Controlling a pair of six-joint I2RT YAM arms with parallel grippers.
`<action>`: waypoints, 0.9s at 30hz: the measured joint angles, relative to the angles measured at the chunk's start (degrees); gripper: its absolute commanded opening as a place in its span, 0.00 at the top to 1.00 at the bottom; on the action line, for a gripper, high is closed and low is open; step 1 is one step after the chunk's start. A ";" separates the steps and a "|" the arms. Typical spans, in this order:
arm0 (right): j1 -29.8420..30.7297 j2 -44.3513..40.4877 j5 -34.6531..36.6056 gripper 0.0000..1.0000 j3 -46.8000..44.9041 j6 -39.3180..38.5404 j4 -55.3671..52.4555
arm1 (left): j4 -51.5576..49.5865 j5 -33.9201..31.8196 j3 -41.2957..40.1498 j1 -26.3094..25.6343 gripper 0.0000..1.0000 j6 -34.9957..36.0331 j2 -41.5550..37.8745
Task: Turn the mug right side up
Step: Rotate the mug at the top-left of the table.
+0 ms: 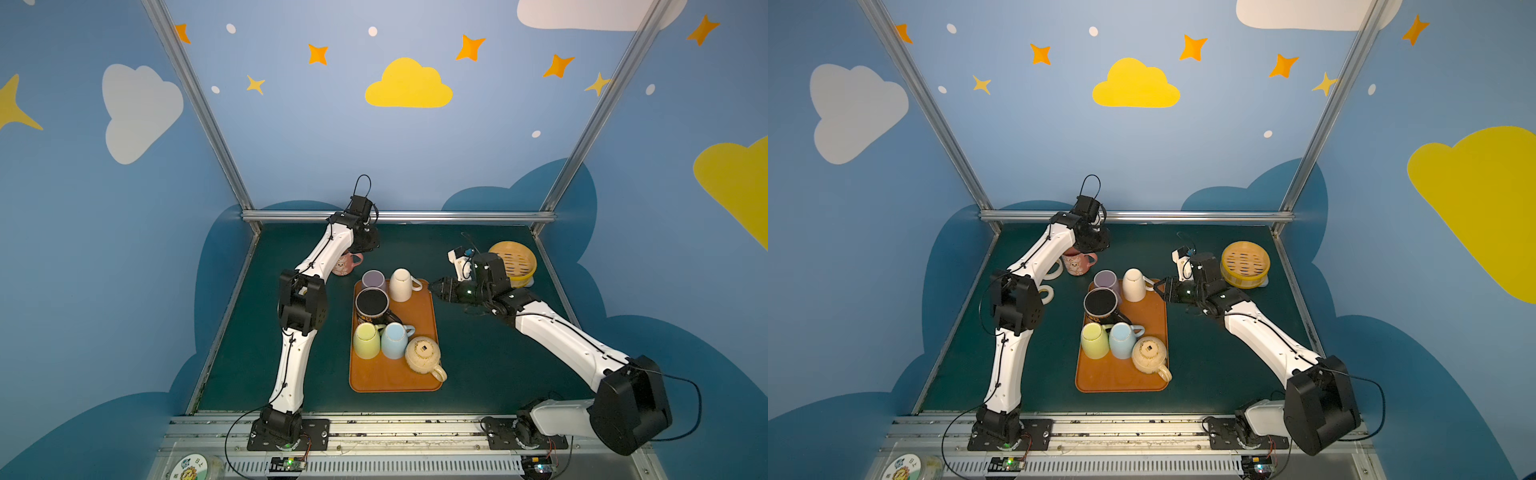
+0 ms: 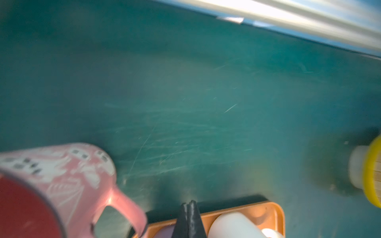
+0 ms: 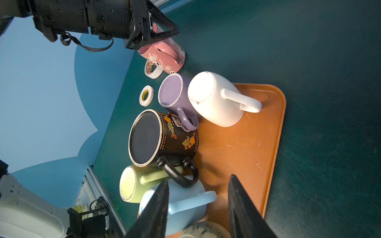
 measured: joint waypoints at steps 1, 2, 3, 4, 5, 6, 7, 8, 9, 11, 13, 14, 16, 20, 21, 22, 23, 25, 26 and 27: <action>0.00 -0.02 -0.02 0.59 -0.13 0.02 0.09 | -0.59 -0.52 0.02 0.00 0.96 -0.22 0.00; 0.00 -0.02 -0.07 0.59 -0.26 0.02 0.20 | -1.09 -1.14 0.00 0.00 0.96 -0.31 0.00; 0.00 -0.02 -0.15 0.59 -0.46 0.00 0.37 | -1.64 -1.73 0.00 0.00 0.96 -0.46 0.00; 0.00 -0.02 -0.28 0.59 -0.59 0.02 0.42 | -2.16 -2.16 0.00 0.02 0.96 -0.52 0.00; 0.02 -0.02 -0.37 0.59 -0.66 0.02 0.46 | -2.62 -2.58 0.00 0.02 0.96 -0.61 0.00; 0.02 -0.02 -0.52 0.59 -0.72 0.02 0.55 | -2.97 -2.93 0.00 0.02 0.96 -0.63 0.00; 0.02 -0.02 -0.79 0.59 -0.81 0.02 0.76 | -3.17 -3.21 -0.15 0.02 0.96 -0.63 0.00; 0.02 -0.02 -0.96 0.59 -0.85 0.02 0.90 | -3.30 -3.41 -0.35 0.02 0.96 -0.63 -0.02; 0.02 -0.02 -1.14 0.59 -0.87 0.02 0.98 | -3.23 -3.54 -0.87 0.02 0.96 -0.63 -0.09; 0.02 -0.02 -1.36 0.59 -0.92 0.04 1.29 | -3.19 -3.82 -2.36 0.02 0.96 -0.63 -0.31; 0.02 -0.02 -1.51 0.59 -0.92 0.02 1.60 | -2.80 -3.85 -4.44 0.02 0.96 -0.66 -0.63; 0.02 -0.02 -1.57 0.59 -0.92 0.04 1.75 | -2.64 -3.93 -5.51 -0.04 0.96 -0.63 -0.87; 0.02 -0.02 -1.79 0.59 -0.92 0.02 1.88 | -2.45 -4.02 -7.72 -0.20 0.96 -0.66 -1.60; 0.07 -0.02 -2.40 0.59 -1.18 0.07 2.51 | -1.95 -4.28 -11.34 0.00 0.96 -0.63 -3.58; 0.07 0.00 -2.51 0.59 -1.27 0.09 2.56 | -1.84 -4.46 -12.15 0.11 0.96 -0.66 -4.20; 0.09 0.00 -2.56 0.59 -1.33 0.11 2.58 | -1.64 -4.61 -12.90 0.17 0.96 -0.63 -4.83; 0.09 0.00 -2.62 0.59 -1.33 0.17 2.58 | -1.44 -4.79 -13.64 0.28 0.96 -0.63 -5.55; 0.11 0.00 -2.78 0.59 -1.36 0.17 2.62 | -0.96 -5.14 -14.99 0.44 0.96 -0.63 -6.93; 0.15 0.00 -2.82 0.59 -1.36 0.20 2.64 | -0.59 -5.42 -15.82 0.50 0.96 -0.63 -7.74; 0.22 0.00 -2.86 0.59 -1.36 0.20 2.69 | -0.24 -5.79 -16.68 0.55 0.96 -0.63 -8.61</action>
